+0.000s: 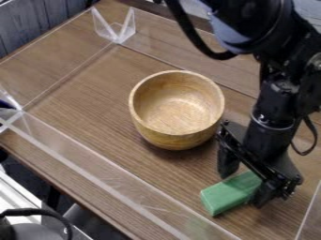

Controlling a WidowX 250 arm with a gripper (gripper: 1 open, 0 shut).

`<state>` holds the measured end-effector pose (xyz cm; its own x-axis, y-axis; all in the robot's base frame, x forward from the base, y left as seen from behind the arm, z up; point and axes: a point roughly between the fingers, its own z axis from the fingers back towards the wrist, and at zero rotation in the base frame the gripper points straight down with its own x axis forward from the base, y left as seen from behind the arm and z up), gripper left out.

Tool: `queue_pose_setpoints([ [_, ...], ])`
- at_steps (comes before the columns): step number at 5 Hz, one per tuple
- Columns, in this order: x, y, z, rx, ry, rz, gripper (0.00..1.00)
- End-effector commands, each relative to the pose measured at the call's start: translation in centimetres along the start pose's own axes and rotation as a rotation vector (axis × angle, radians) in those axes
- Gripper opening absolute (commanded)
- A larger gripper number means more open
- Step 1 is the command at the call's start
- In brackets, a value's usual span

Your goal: Put the green block in the brown bowl

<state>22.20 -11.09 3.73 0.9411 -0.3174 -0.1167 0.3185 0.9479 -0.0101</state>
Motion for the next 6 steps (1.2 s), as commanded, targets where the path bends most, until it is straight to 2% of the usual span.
queue_pose_setpoints([
  [1, 0.6, 0.2, 0.5, -0.011, -0.039, 0.006, 0.0],
  [2, 0.7, 0.2, 0.4, -0.012, -0.042, 0.008, 0.0],
  [3, 0.7, 0.5, 1.5, -0.005, -0.06, 0.011, 0.0],
  [5, 0.6, 1.4, 4.9, 0.013, -0.115, 0.019, 0.0],
  [6, 0.5, 2.1, 7.6, 0.022, -0.148, 0.024, 0.0],
])
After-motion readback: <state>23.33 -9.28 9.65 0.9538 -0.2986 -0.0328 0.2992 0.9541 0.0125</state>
